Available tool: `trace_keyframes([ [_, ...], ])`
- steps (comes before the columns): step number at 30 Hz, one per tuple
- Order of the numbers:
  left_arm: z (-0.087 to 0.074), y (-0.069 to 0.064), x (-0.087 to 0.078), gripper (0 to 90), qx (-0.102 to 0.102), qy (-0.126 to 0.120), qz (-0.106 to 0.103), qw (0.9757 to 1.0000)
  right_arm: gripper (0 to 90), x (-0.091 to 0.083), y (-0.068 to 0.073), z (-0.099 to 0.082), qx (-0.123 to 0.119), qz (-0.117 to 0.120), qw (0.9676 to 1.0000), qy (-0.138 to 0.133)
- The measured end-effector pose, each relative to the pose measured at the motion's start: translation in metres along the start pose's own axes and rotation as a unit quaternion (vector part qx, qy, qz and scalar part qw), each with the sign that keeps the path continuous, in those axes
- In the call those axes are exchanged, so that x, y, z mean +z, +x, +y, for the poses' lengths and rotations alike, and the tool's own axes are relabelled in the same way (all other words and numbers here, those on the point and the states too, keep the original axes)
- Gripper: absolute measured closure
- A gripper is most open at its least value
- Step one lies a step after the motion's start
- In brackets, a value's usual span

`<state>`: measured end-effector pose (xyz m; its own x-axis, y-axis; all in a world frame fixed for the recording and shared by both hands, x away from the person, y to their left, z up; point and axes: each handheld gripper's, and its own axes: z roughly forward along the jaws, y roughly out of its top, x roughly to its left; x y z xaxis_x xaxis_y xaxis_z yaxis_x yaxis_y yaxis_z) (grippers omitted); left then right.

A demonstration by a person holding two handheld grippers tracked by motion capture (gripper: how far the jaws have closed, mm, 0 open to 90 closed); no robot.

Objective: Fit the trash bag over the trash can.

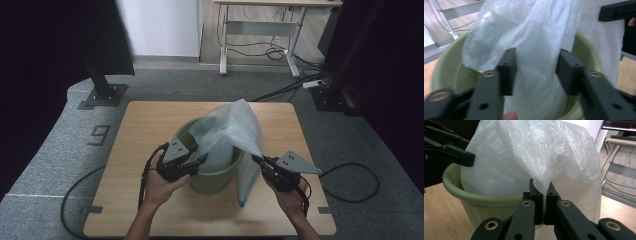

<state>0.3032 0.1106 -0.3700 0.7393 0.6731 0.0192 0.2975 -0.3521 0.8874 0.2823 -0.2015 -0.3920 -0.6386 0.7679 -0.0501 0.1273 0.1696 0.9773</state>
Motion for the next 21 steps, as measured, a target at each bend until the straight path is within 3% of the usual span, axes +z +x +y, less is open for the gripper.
trace_keyframes([
  [4,0.003,-0.001,0.009,72.0,-0.003,0.014,-0.009,0.9999,79.8,0.0,-0.001,-0.005,0.01,0.008,0.9999,-0.003],
  [5,0.004,-0.001,0.011,74.6,-0.004,0.02,-0.011,0.9997,74.4,-0.001,0.0,-0.007,0.013,0.01,0.9999,-0.004],
  [7,0.005,-0.002,0.014,78.8,-0.002,0.028,-0.01,0.9996,61.4,0.0,0.002,-0.013,0.02,-0.001,0.9998,-0.008],
  [12,0.006,0.001,0.017,85.0,-0.009,0.032,-0.015,0.9993,41.1,-0.003,0.01,-0.035,0.049,-0.045,0.9976,-0.016],
  [16,0.004,0.005,0.015,87.6,-0.009,0.032,-0.016,0.9993,36.1,-0.006,0.014,-0.056,0.075,-0.063,0.9951,-0.011],
  [21,0.004,0.007,0.012,89.5,-0.015,0.026,-0.016,0.9994,34.7,-0.009,0.017,-0.075,0.097,-0.062,0.9933,-0.009],
])
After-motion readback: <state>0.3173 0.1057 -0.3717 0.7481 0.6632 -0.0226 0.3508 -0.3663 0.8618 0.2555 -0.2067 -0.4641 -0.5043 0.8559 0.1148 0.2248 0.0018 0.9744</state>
